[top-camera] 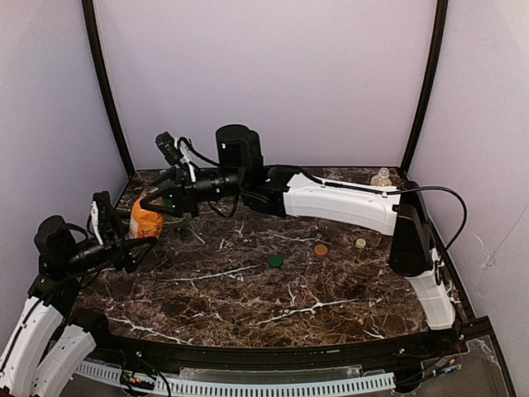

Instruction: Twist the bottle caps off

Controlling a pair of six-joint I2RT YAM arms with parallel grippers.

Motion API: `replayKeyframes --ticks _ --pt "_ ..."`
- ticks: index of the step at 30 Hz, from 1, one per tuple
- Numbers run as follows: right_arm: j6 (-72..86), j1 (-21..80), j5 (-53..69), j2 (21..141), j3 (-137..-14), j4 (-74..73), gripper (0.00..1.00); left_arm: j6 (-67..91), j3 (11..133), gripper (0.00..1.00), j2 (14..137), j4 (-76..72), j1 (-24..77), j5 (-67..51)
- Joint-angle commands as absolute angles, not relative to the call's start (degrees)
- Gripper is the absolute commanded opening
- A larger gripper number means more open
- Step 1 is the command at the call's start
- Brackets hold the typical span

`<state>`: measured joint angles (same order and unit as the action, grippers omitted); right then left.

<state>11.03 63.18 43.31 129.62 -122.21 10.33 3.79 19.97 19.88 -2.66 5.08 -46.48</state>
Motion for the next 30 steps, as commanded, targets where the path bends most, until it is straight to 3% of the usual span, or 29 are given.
replayKeyframes --ticks 1,5,9,15,20,30 --pt "-2.1 58.3 54.4 122.0 -115.4 2.9 0.00 6.8 17.6 0.99 17.7 -0.8 2.8 -37.3" --pt "-13.8 52.3 51.7 116.7 -111.0 -8.1 0.00 6.2 16.8 0.99 15.7 1.8 0.3 -36.8" --pt "-17.1 48.1 41.1 114.8 -108.1 -13.0 0.00 6.1 15.9 0.99 14.8 2.5 -2.2 -37.9" --pt "-8.9 45.7 13.3 115.8 -100.4 -4.0 0.00 6.5 14.0 0.99 14.7 1.8 -4.4 -34.6" --pt "-5.2 45.3 0.8 119.1 -96.6 4.9 0.00 5.4 13.3 0.99 14.5 3.0 -5.4 -31.5" --pt "7.0 41.0 1.0 122.7 -86.2 17.3 0.00 5.1 12.7 0.99 14.9 2.9 -6.0 -31.0"
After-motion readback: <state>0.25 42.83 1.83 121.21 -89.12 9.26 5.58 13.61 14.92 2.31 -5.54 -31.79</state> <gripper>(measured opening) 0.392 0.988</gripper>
